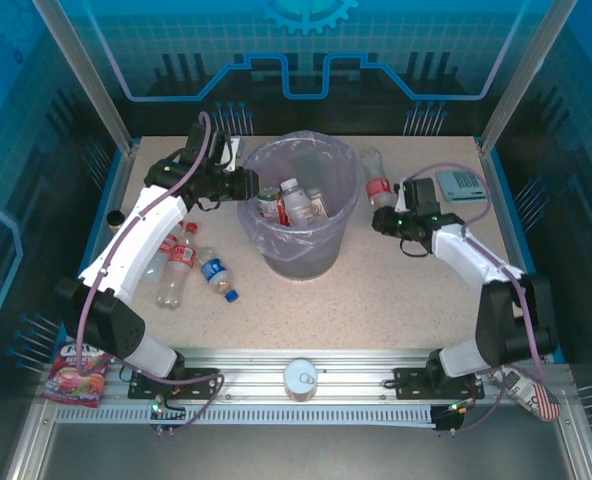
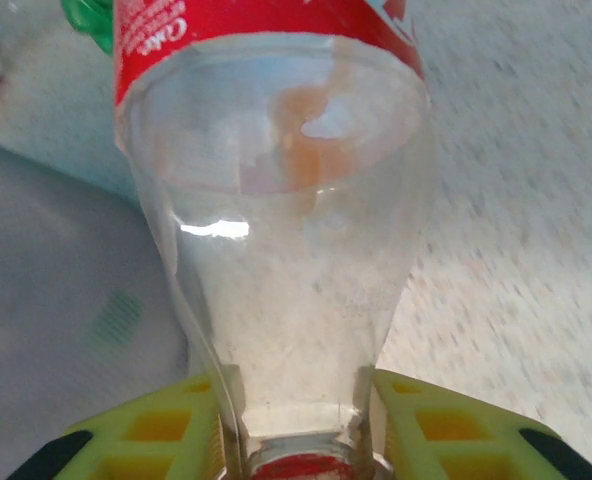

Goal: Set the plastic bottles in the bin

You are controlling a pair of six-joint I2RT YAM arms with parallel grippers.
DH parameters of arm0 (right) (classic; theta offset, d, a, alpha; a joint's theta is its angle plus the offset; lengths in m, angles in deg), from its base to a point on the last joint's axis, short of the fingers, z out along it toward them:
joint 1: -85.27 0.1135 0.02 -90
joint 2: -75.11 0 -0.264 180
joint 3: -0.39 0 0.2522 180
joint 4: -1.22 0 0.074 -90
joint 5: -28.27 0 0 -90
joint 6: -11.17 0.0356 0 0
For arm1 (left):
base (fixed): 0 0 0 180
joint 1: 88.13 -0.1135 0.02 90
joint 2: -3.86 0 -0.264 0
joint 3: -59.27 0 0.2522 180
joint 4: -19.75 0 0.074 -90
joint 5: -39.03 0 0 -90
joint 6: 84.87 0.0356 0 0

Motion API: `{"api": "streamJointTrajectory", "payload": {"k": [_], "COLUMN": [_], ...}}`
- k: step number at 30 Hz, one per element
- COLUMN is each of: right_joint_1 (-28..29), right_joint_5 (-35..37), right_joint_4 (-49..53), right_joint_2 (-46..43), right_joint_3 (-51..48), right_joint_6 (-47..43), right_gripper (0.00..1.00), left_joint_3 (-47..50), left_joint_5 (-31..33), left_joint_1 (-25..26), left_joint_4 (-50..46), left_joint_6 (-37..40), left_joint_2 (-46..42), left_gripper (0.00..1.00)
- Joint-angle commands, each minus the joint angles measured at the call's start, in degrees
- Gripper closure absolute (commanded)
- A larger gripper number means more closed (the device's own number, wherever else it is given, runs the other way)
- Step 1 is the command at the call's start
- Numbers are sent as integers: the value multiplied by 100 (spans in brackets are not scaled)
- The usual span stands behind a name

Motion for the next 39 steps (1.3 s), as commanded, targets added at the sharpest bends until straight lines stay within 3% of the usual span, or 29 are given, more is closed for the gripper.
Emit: {"api": "streamJointTrajectory", "payload": {"k": [1,10,20,29,35,39], "right_joint_1": [108,411,761,890,899,851], "right_joint_5": [501,1114,1361,1918,2310,2558], "right_joint_4": [783,1314,1942,3146,3844,3830], "right_joint_2": [-601,-2041,-1692,-1785,-1696,-1084], "right_joint_3": [-591,-1792,-1661,-891,83,725], "right_joint_6": [105,623,894,530,111,-187], "right_gripper": [65,65,61,18,0,0], "left_joint_3": [113,671,790,853,826,773], "left_joint_5": [-92,-248,-271,-279,-189,-83], "left_joint_1": [-43,-36,-36,-29,-18,-16], "left_joint_4": [243,694,703,681,634,573], "left_joint_6": [238,130,104,94,146,147], "left_joint_2": [-126,-318,-371,-355,-367,-298], "left_gripper": [61,61,62,60,59,59]}}
